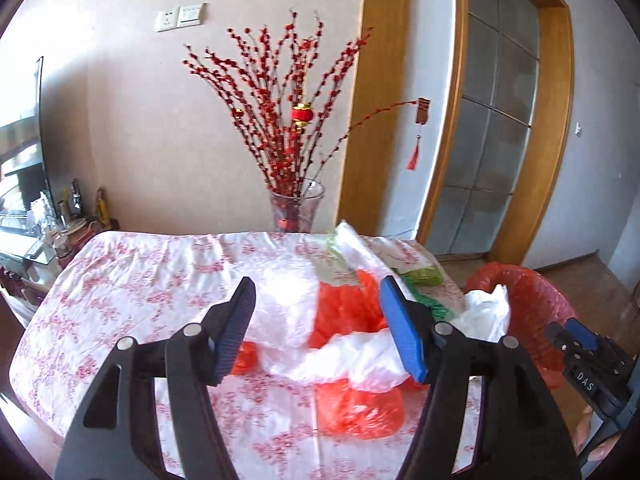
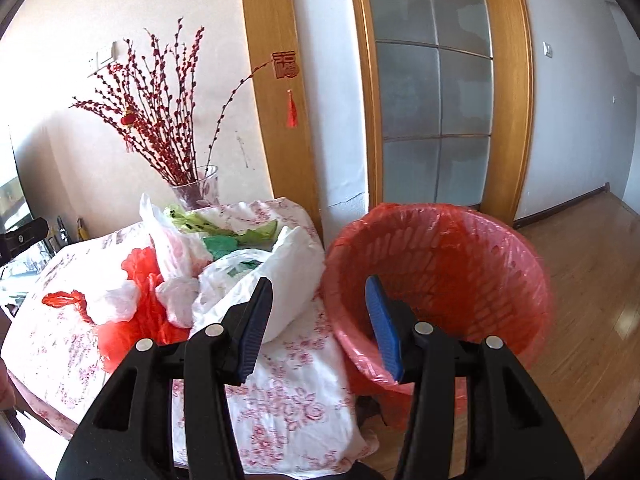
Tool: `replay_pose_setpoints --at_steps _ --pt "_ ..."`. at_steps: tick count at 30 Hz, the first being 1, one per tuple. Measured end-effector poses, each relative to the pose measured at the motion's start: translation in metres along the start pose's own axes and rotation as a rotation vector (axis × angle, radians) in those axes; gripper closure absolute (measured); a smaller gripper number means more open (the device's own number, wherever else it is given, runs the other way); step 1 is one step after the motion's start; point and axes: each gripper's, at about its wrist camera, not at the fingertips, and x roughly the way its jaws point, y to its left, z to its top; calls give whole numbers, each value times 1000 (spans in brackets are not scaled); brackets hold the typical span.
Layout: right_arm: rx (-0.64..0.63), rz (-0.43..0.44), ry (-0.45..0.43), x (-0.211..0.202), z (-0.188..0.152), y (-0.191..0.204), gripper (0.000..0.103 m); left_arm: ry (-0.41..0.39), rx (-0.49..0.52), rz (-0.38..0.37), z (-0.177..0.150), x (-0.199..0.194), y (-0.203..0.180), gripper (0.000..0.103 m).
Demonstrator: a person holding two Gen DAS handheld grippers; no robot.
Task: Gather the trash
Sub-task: 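Reach the right tool to the white plastic bag on the table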
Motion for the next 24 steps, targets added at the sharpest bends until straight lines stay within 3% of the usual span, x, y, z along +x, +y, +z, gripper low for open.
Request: replay_pose_setpoints --at_steps 10,17,24 --pt "72 22 59 40 4 29 64 49 -62 33 -25 -2 47 38" --pt "52 -25 124 55 -9 26 86 59 -58 22 -31 0 49 38" --pt "58 -23 160 57 -20 17 88 59 -42 3 -33 1 42 38"
